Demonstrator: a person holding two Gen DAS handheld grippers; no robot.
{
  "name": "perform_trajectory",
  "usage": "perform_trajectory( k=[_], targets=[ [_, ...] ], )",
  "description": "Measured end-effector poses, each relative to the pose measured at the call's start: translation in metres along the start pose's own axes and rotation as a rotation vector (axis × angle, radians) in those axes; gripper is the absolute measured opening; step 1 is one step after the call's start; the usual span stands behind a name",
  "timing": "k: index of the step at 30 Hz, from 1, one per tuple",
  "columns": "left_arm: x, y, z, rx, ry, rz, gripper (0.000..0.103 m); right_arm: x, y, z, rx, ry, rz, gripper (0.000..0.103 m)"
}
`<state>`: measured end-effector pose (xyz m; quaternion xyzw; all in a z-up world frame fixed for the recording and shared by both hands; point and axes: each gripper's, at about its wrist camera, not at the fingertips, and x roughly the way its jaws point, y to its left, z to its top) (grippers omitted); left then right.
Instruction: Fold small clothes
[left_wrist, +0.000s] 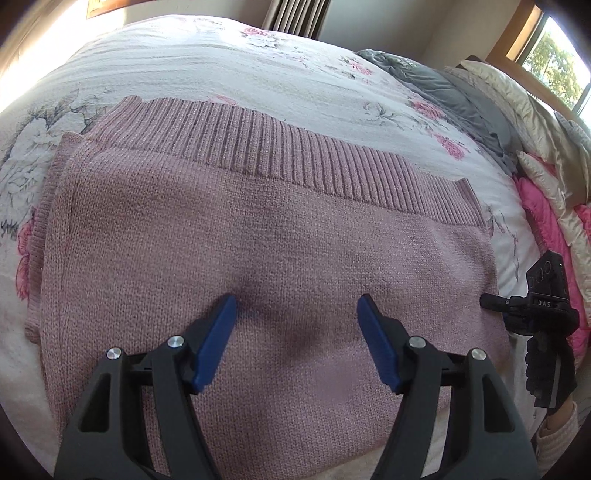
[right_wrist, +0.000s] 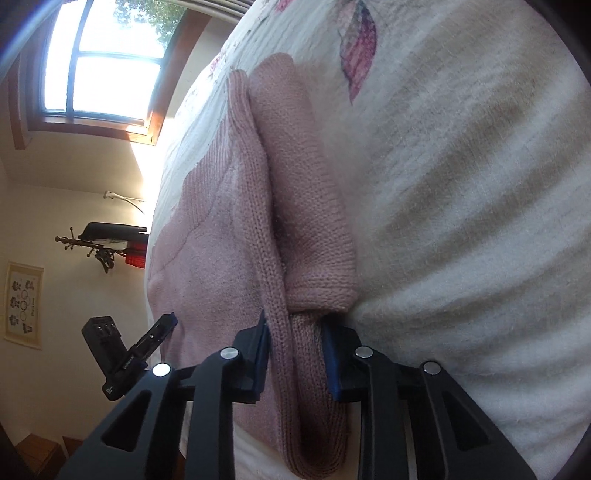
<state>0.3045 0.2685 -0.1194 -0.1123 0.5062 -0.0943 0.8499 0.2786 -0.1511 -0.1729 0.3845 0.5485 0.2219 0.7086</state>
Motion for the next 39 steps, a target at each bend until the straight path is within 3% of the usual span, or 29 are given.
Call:
perform_trajectory(
  k=[15, 18, 21, 25, 29, 34, 39],
  targets=[
    [0.006, -0.006, -0.005, 0.058, -0.013, 0.019, 0.068, 0.008, 0.002, -0.010, -0.008, -0.031, -0.018, 0.017],
    [0.005, -0.003, -0.006, 0.058, -0.018, 0.002, 0.068, 0.010, 0.007, -0.011, 0.002, -0.032, -0.035, 0.017],
    [-0.003, 0.006, -0.005, 0.007, -0.020, -0.063, 0.068, 0.007, 0.021, -0.009, 0.008, -0.030, -0.080, 0.016],
    [-0.023, 0.029, -0.008, -0.101, -0.025, -0.186, 0.067, 0.001, 0.071, -0.003, -0.067, -0.045, -0.128, 0.015],
    [-0.045, 0.051, -0.013, -0.171, -0.052, -0.251, 0.067, 0.011, 0.156, 0.005, -0.240, -0.043, -0.234, 0.014],
    [-0.079, 0.076, -0.018, -0.226, -0.124, -0.300, 0.067, 0.061, 0.261, -0.004, -0.477, 0.016, -0.332, 0.014],
    [-0.104, 0.096, -0.019, -0.259, -0.176, -0.314, 0.067, 0.132, 0.322, -0.038, -0.674, 0.114, -0.403, 0.014]
  ],
)
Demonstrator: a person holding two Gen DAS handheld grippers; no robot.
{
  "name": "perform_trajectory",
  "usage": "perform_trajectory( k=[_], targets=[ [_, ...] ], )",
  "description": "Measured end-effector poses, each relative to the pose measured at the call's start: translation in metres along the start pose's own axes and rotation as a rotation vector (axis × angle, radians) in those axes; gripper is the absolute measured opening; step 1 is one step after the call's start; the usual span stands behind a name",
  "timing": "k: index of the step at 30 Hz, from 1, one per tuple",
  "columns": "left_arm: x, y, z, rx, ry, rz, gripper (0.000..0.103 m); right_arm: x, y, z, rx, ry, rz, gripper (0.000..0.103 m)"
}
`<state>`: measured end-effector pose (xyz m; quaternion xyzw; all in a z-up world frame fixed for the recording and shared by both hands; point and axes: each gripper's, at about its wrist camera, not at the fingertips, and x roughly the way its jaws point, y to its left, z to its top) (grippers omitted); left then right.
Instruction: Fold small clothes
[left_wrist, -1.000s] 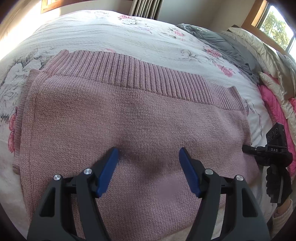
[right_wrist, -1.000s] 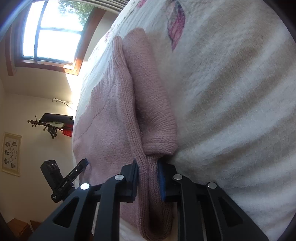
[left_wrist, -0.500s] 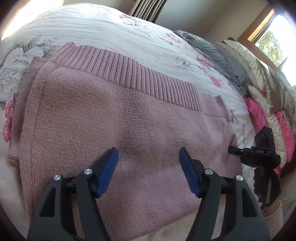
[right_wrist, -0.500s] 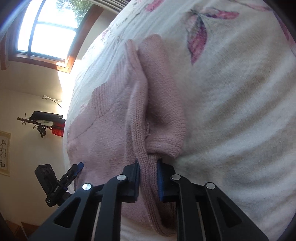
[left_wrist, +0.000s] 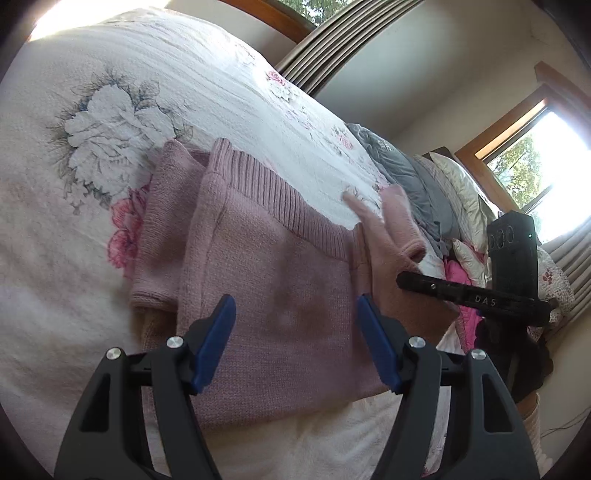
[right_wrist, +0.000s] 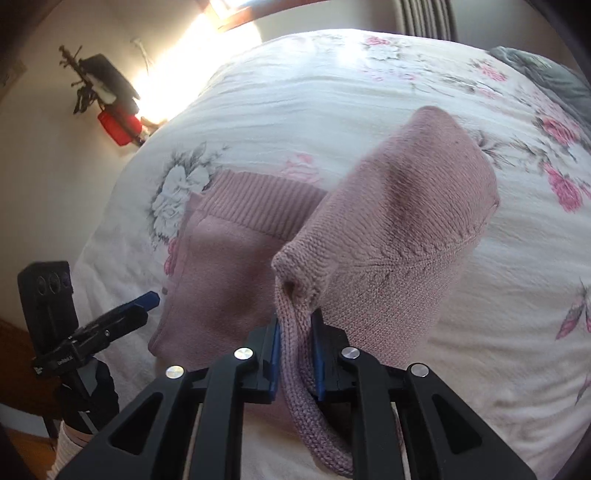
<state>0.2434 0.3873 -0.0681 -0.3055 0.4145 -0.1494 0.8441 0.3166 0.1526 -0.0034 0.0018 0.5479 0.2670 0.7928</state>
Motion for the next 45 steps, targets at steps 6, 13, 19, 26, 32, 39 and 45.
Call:
perform_trajectory(
  k=[6, 13, 19, 26, 32, 39, 45],
  targets=[
    [-0.012, 0.008, 0.003, -0.030, -0.023, -0.001, 0.067, 0.060, 0.049, -0.017, -0.122, 0.098, -0.051, 0.017],
    [-0.020, 0.018, 0.004, -0.057, -0.020, -0.009, 0.067, 0.074, 0.049, -0.039, -0.130, 0.142, 0.053, 0.038],
    [-0.016, 0.009, 0.012, -0.046, 0.001, -0.024, 0.067, 0.013, 0.046, -0.055, -0.168, 0.027, 0.108, 0.041],
    [0.008, -0.012, 0.020, -0.038, 0.087, -0.055, 0.069, 0.023, 0.066, -0.096, -0.304, 0.060, 0.067, 0.054],
    [0.033, -0.014, 0.021, -0.069, 0.164, -0.078, 0.070, 0.044, 0.075, -0.111, -0.418, 0.050, -0.067, 0.059],
    [0.066, 0.008, 0.016, -0.172, 0.234, -0.094, 0.070, 0.047, 0.054, -0.108, -0.391, 0.032, -0.048, 0.013],
    [0.099, 0.008, 0.015, -0.229, 0.282, -0.158, 0.071, 0.001, 0.024, -0.107, -0.288, -0.055, 0.131, 0.010]
  ],
)
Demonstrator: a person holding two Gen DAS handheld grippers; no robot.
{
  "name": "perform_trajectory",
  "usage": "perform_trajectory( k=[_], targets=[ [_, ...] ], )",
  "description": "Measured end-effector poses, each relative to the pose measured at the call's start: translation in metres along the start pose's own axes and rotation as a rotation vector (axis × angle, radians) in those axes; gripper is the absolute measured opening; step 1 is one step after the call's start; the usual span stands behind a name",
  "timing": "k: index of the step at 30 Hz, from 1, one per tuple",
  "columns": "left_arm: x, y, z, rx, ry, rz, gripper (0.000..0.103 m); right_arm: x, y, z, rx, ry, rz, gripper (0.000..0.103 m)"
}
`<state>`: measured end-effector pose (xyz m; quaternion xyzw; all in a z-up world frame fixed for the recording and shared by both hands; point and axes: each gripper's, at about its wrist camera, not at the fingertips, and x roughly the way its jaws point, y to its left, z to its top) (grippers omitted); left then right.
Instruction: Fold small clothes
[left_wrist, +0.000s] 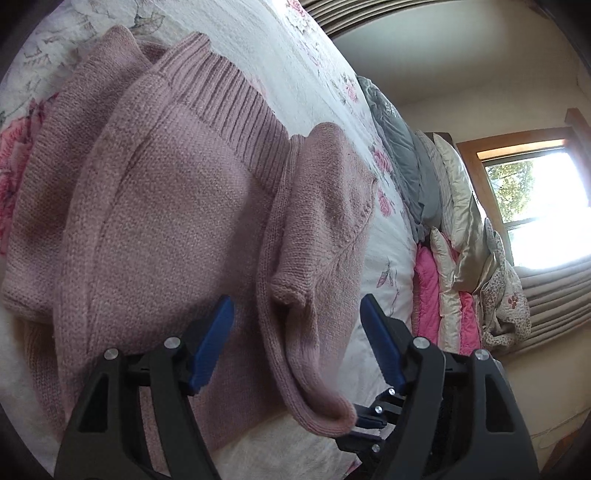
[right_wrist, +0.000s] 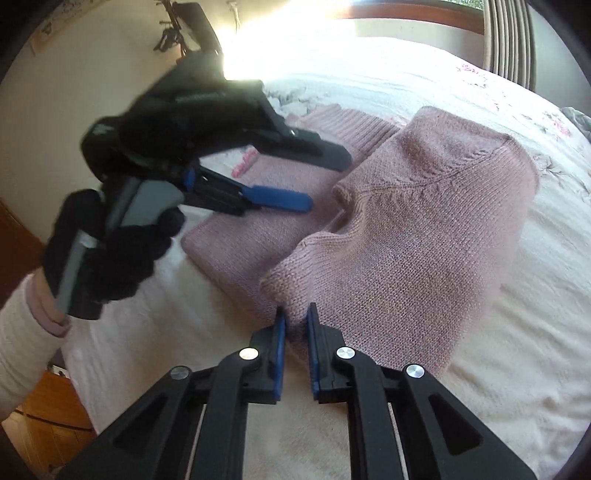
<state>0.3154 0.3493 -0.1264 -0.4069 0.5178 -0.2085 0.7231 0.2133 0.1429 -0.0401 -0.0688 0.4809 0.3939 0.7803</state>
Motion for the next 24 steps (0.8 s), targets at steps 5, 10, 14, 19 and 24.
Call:
perform_trajectory(
  k=[5, 10, 14, 19, 24],
  targets=[
    [0.031, -0.007, 0.016, -0.032, 0.036, -0.054, 0.072, -0.031, -0.016, -0.007, 0.039, -0.064, 0.072, 0.010],
    [0.055, -0.018, 0.039, -0.030, 0.043, -0.050, 0.060, -0.052, -0.033, -0.017, 0.062, -0.094, 0.114, 0.010],
    [0.055, -0.018, 0.051, -0.043, 0.032, -0.021, 0.020, -0.052, -0.037, -0.020, 0.070, -0.105, 0.141, 0.010],
    [0.005, -0.036, 0.048, 0.049, -0.074, -0.077, 0.017, -0.053, -0.029, -0.011, 0.066, -0.131, 0.224, 0.010],
    [-0.059, -0.043, 0.053, 0.102, -0.165, -0.065, 0.017, -0.037, 0.007, 0.015, -0.006, -0.138, 0.283, 0.010]
  ],
)
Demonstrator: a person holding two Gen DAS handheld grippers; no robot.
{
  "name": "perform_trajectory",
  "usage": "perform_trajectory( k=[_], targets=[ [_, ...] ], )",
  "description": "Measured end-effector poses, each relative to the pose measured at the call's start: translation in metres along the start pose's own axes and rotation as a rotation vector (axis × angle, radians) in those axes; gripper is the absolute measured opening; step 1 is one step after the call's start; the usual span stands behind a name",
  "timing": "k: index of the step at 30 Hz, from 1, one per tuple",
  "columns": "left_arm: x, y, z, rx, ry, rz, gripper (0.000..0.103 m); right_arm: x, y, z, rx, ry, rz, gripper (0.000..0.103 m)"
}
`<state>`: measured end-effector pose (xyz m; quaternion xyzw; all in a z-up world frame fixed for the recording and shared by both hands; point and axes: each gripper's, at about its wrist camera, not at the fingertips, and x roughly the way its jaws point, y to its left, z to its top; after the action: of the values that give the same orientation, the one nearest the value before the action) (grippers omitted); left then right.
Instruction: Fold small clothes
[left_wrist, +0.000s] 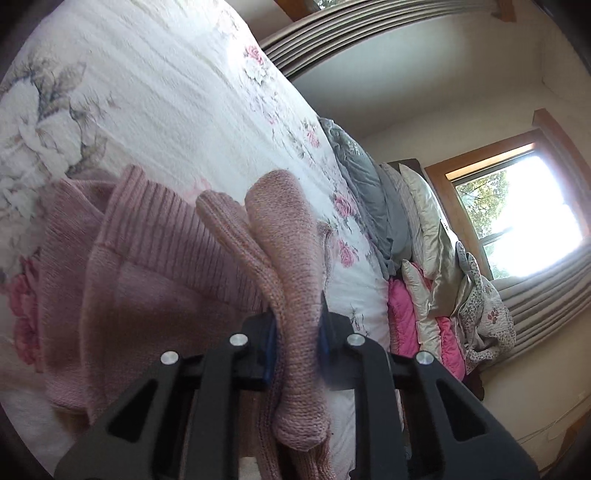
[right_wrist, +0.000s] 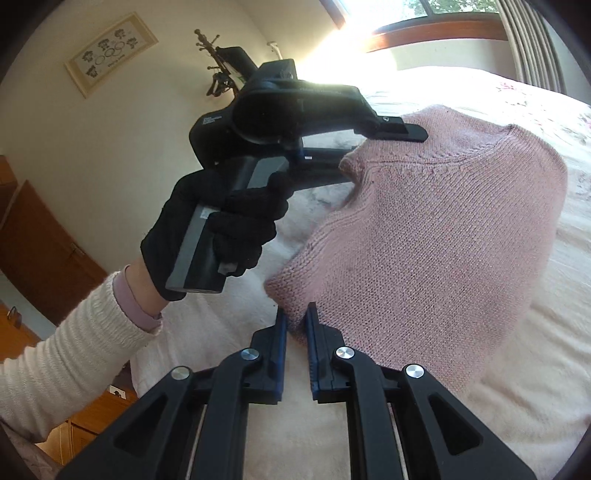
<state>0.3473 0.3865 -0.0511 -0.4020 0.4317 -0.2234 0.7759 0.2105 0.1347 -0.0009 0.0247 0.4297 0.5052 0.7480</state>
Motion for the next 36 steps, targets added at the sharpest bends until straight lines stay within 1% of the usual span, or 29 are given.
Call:
perform_trajectory(
  k=[3, 5, 7, 9, 12, 15, 16, 17, 19, 21, 22, 23, 24, 25, 26, 27, 29, 30, 31, 32, 33, 34, 35, 36],
  targets=[
    [-0.029, 0.011, 0.012, 0.002, -0.050, 0.034, 0.017, 0.024, 0.013, 0.016, -0.025, 0.008, 0.031, 0.010],
    [-0.041, 0.028, 0.018, -0.024, -0.069, 0.054, 0.017, 0.042, 0.022, 0.020, -0.045, 0.029, 0.025, 0.010],
    [-0.045, 0.050, 0.019, -0.053, -0.073, 0.075, 0.017, 0.059, 0.025, 0.019, -0.061, 0.069, 0.009, 0.009],
    [-0.043, 0.075, 0.016, -0.082, -0.057, 0.080, 0.017, 0.077, 0.022, 0.011, -0.055, 0.116, -0.011, 0.009],
    [-0.034, 0.102, 0.008, -0.114, -0.060, 0.075, 0.017, 0.104, 0.013, -0.003, -0.045, 0.191, -0.038, 0.001],
    [-0.032, 0.118, 0.003, -0.130, -0.093, 0.044, 0.018, 0.122, 0.003, -0.022, -0.050, 0.260, -0.075, 0.001],
    [-0.032, 0.121, 0.001, -0.128, -0.100, 0.041, 0.018, 0.125, 0.000, -0.028, -0.051, 0.280, -0.080, 0.003],
    [-0.032, 0.123, 0.000, -0.123, -0.103, 0.040, 0.020, 0.124, -0.003, -0.032, -0.048, 0.288, -0.063, 0.003],
    [-0.034, 0.123, -0.003, -0.107, -0.108, 0.038, 0.024, 0.110, -0.006, -0.036, -0.025, 0.267, 0.001, 0.006],
    [-0.040, 0.121, -0.002, -0.090, -0.107, 0.019, 0.033, 0.086, -0.013, -0.027, -0.007, 0.215, 0.071, 0.010],
    [-0.043, 0.119, -0.001, -0.084, -0.109, 0.011, 0.035, 0.071, -0.018, -0.021, -0.002, 0.179, 0.077, 0.013],
    [-0.047, 0.116, 0.002, -0.079, -0.114, 0.007, 0.036, 0.055, -0.026, -0.013, 0.005, 0.143, 0.069, 0.014],
    [-0.050, 0.113, 0.005, -0.076, -0.121, 0.006, 0.039, 0.040, -0.032, -0.005, 0.015, 0.109, 0.044, 0.014],
    [-0.052, 0.111, 0.009, -0.077, -0.128, 0.009, 0.041, 0.020, -0.046, -0.001, 0.029, 0.076, -0.004, 0.016],
    [-0.053, 0.109, 0.012, -0.080, -0.134, 0.014, 0.044, 0.008, -0.060, 0.010, 0.051, 0.048, -0.084, 0.018],
    [-0.052, 0.106, 0.016, -0.081, -0.137, 0.020, 0.045, 0.001, -0.075, 0.024, 0.079, 0.023, -0.175, 0.024],
    [-0.047, 0.100, 0.019, -0.074, -0.135, 0.045, 0.046, -0.008, -0.097, 0.041, 0.116, -0.005, -0.286, 0.025],
    [-0.043, 0.096, 0.020, -0.066, -0.132, 0.067, 0.046, -0.020, -0.113, 0.029, 0.134, -0.011, -0.331, 0.025],
    [-0.040, 0.094, 0.020, -0.059, -0.132, 0.096, 0.046, -0.021, -0.126, 0.036, 0.153, -0.006, -0.358, 0.025],
    [-0.037, 0.092, 0.021, -0.058, -0.136, 0.115, 0.046, -0.019, -0.135, 0.044, 0.165, 0.003, -0.365, 0.025],
    [-0.035, 0.092, 0.021, -0.062, -0.141, 0.127, 0.045, -0.017, -0.144, 0.046, 0.178, 0.013, -0.374, 0.025],
    [-0.033, 0.093, 0.021, -0.070, -0.145, 0.144, 0.042, -0.010, -0.150, 0.050, 0.192, 0.024, -0.379, 0.024],
    [-0.032, 0.096, 0.019, -0.075, -0.147, 0.163, 0.035, -0.001, -0.155, 0.052, 0.203, 0.030, -0.377, 0.023],
    [-0.031, 0.098, 0.018, -0.074, -0.145, 0.188, 0.031, 0.002, -0.161, 0.052, 0.220, 0.031, -0.380, 0.023]
  ],
)
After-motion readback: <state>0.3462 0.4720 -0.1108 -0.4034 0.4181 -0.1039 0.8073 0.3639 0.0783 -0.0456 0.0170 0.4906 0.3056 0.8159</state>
